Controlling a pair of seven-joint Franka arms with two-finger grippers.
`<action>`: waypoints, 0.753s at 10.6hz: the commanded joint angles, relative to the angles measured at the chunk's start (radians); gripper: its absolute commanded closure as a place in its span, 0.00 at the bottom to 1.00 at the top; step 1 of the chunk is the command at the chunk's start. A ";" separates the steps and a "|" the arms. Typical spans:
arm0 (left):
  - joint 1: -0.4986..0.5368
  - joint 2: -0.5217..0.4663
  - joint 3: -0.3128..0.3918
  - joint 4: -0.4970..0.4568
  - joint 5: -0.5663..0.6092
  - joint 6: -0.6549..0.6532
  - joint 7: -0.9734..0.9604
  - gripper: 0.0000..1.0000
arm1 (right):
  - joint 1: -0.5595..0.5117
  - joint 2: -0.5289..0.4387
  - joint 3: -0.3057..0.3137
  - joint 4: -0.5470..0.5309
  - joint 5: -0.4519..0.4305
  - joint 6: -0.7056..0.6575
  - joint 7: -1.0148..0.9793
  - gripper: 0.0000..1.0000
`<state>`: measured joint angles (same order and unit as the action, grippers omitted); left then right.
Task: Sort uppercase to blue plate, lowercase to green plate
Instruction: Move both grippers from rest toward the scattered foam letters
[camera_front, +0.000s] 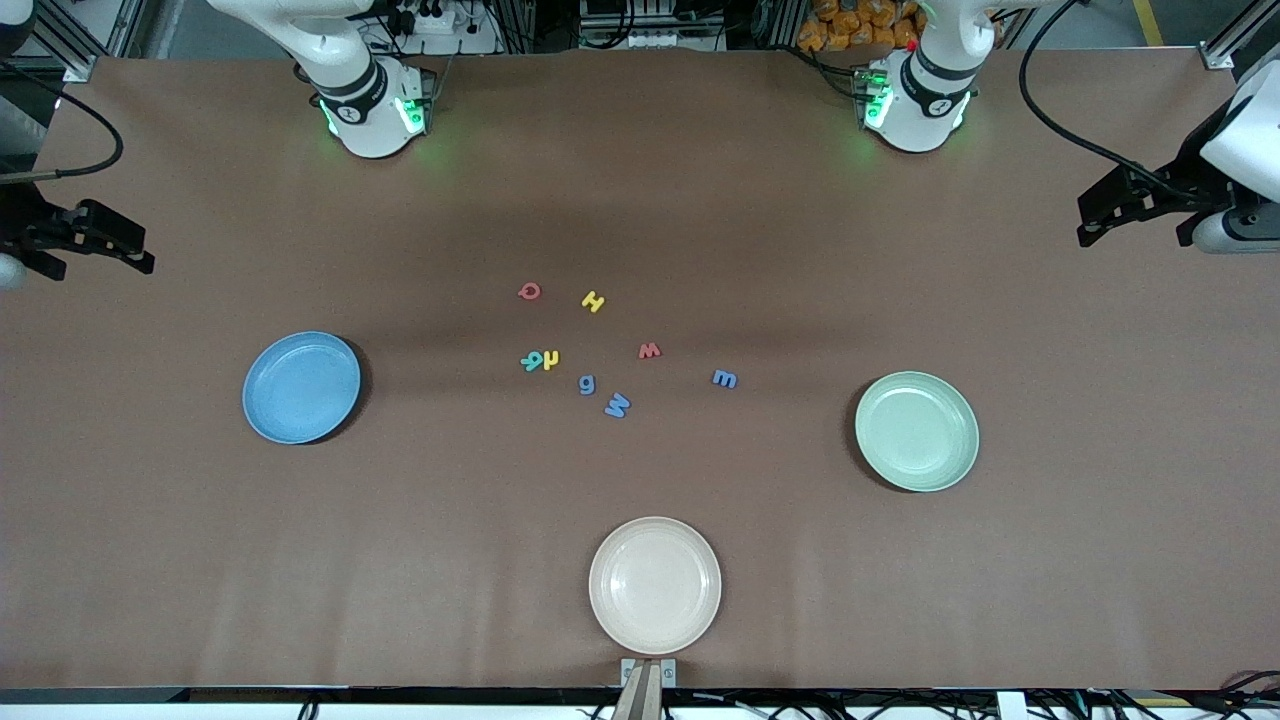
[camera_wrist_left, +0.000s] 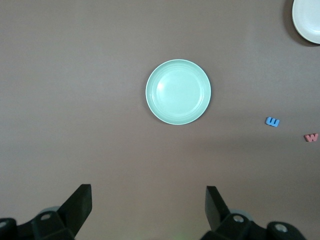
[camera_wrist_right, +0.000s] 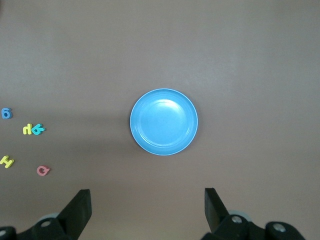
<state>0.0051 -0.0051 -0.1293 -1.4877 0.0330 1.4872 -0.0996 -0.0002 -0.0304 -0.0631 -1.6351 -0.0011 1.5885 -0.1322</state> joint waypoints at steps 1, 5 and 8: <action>0.001 0.007 -0.004 0.020 0.010 -0.013 0.017 0.00 | 0.002 -0.026 -0.003 -0.025 0.013 0.007 -0.001 0.00; -0.004 0.011 -0.004 0.020 0.010 -0.013 0.017 0.00 | 0.005 -0.020 -0.003 -0.026 0.013 0.018 -0.001 0.00; -0.014 0.039 -0.013 0.017 0.004 -0.011 0.035 0.00 | -0.011 -0.019 -0.004 -0.026 0.021 0.013 0.000 0.00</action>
<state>-0.0033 0.0174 -0.1368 -1.4881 0.0330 1.4872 -0.0943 -0.0026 -0.0303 -0.0639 -1.6421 -0.0002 1.5946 -0.1318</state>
